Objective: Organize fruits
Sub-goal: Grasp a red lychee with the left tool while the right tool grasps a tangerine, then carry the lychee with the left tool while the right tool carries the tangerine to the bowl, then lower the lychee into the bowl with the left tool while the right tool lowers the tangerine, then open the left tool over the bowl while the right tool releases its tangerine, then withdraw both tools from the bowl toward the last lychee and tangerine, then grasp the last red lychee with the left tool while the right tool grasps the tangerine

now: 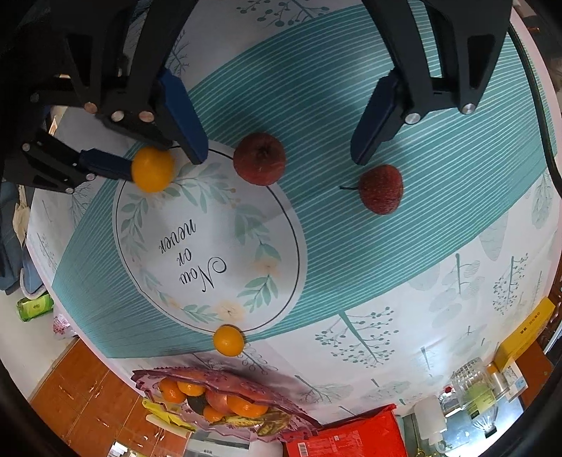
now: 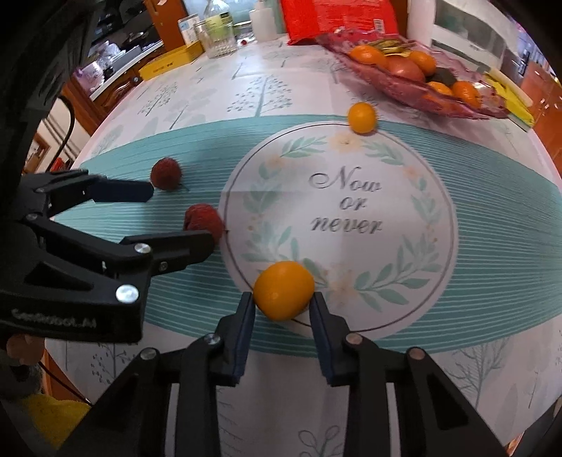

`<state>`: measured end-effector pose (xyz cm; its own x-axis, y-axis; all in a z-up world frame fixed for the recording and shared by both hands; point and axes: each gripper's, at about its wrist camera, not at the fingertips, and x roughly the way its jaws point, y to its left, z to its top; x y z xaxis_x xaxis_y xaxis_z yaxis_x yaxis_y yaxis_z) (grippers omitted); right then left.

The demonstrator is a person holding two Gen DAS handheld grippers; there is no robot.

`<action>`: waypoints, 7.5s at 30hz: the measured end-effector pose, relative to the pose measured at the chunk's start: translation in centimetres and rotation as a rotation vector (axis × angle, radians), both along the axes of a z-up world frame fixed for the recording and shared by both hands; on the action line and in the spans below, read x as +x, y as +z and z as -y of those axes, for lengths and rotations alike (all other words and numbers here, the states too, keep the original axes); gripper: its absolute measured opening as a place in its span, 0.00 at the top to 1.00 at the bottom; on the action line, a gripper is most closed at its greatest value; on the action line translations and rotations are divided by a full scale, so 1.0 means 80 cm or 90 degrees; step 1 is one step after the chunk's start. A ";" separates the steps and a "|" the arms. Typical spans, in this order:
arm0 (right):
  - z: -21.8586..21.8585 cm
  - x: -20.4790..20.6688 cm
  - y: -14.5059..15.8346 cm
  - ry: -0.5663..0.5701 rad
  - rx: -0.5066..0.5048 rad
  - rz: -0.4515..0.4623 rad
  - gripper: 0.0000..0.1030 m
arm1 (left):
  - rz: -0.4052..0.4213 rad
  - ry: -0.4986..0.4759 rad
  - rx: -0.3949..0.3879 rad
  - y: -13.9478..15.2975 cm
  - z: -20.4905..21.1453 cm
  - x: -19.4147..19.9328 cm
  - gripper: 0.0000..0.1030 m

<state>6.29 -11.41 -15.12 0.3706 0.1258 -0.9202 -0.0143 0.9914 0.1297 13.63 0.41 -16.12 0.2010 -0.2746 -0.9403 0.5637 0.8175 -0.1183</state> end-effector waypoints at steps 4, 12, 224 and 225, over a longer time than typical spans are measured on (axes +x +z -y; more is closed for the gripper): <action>0.017 -0.003 0.002 -0.027 -0.001 0.001 0.69 | -0.019 0.004 0.003 -0.010 0.006 0.003 0.35; 0.030 -0.007 0.003 -0.041 -0.004 -0.001 0.69 | -0.028 0.017 0.014 -0.021 0.012 0.007 0.55; 0.090 0.181 -0.021 -0.175 0.021 0.118 0.55 | 0.058 0.286 0.044 -0.019 -0.048 0.072 0.55; 0.088 0.182 -0.021 -0.172 0.011 0.121 0.55 | 0.058 0.286 0.042 -0.019 -0.049 0.073 0.56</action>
